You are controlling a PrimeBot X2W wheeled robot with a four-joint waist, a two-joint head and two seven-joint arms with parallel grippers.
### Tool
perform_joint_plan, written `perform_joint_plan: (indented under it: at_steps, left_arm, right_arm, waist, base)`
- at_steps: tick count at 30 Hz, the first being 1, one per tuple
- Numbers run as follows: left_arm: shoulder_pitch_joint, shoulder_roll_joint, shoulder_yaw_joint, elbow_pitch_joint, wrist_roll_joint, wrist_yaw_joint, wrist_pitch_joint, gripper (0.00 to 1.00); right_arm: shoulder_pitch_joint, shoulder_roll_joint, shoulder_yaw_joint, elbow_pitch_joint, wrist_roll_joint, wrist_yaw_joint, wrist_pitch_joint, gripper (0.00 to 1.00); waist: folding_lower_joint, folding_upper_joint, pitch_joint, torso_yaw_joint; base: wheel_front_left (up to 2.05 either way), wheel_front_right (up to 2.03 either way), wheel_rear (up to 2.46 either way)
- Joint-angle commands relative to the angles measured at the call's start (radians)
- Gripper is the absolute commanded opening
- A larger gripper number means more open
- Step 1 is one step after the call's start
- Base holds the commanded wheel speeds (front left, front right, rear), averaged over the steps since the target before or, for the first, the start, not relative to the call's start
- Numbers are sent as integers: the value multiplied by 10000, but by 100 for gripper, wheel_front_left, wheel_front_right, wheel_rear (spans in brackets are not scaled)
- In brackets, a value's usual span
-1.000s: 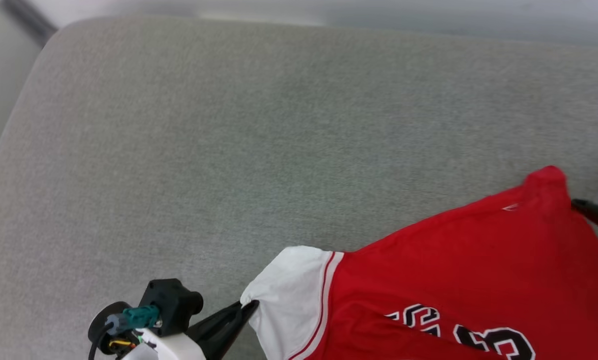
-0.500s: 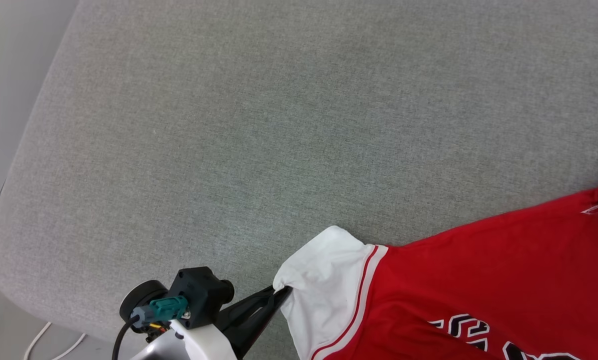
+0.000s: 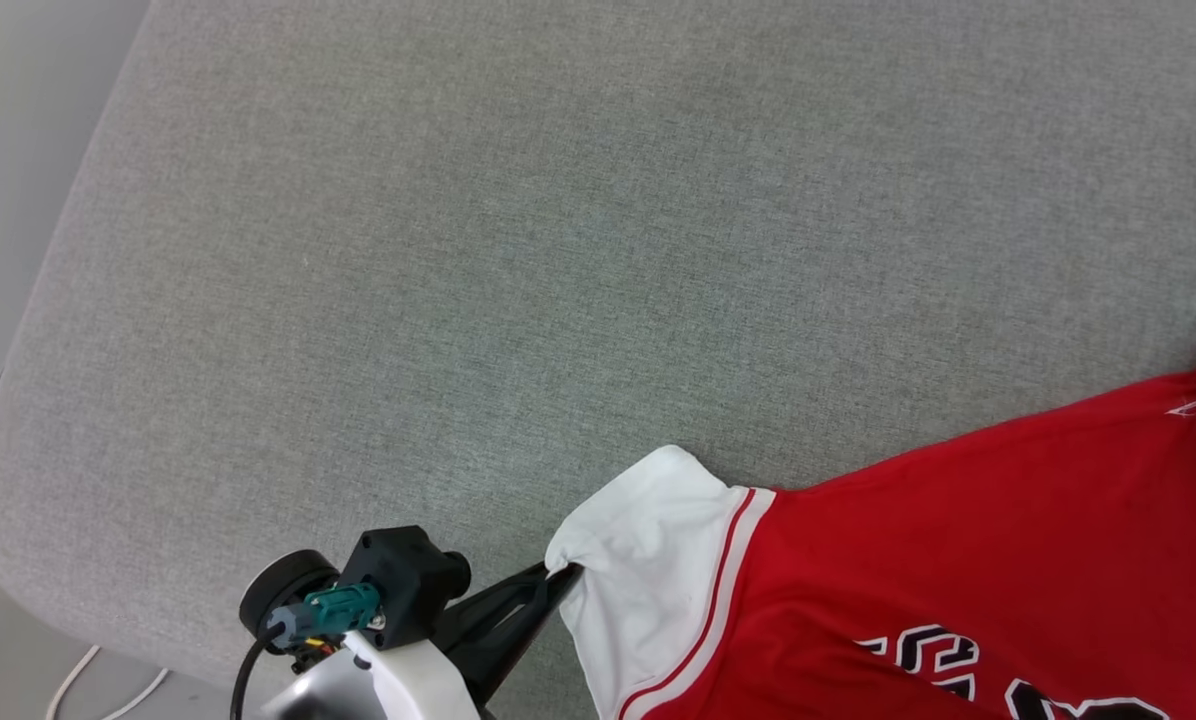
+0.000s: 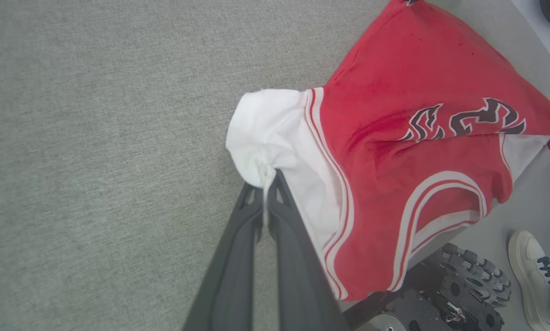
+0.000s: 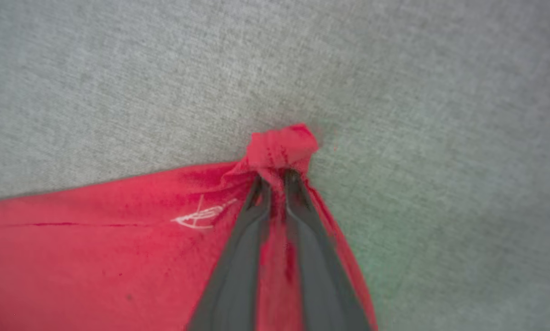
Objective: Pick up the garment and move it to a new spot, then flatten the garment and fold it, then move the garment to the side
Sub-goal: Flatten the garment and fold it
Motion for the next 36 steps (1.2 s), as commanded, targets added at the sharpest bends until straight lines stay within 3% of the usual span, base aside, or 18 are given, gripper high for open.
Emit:
perform_joint_plan:
  at_steps: [1, 6, 14, 21, 26, 36]
  left_arm:
    - [-95, 30, 18, 1, 59, 23, 18, 0]
    - [-157, 125, 97, -9, 193, 100, -67, 0]
    - [-51, 389, 628, -136, 206, 415, -550, 0]
    - [-208, 787, 1337, -298, 380, 672, -1154, 0]
    - [-420, 1029, 2079, -481, 389, 1033, -1569, 0]
    - [-1217, 1457, 3628, -751, 573, 1640, -2287, 0]
  right_arm:
    - [382, 273, 231, 484, 95, -4, -23, 0]
    - [86, 473, 127, 643, 375, -4, -724, 0]
    - [-387, 163, 655, 355, 978, -4, -2748, 0]
    - [-709, -263, 1016, -206, 1702, -4, -3877, 0]
    - [-988, 66, 892, -899, 2237, -4, -4395, 0]
    - [-1389, 582, 471, -1877, 1988, -4, -5118, 0]
  waist:
    - [0, 0, -111, -97]
    - [0, 0, -641, -430]
    - [0, 0, -1709, -1230]
    - [0, 0, -2689, -1909]
    - [0, 0, -3242, -2409]
    - [0, 0, -3928, -3093]
  base:
    - [0, 0, 0]
    - [0, 0, 0]
    - [0, 0, 0]
    - [0, 0, 0]
    - [0, 0, 0]
    - [0, 0, 0]
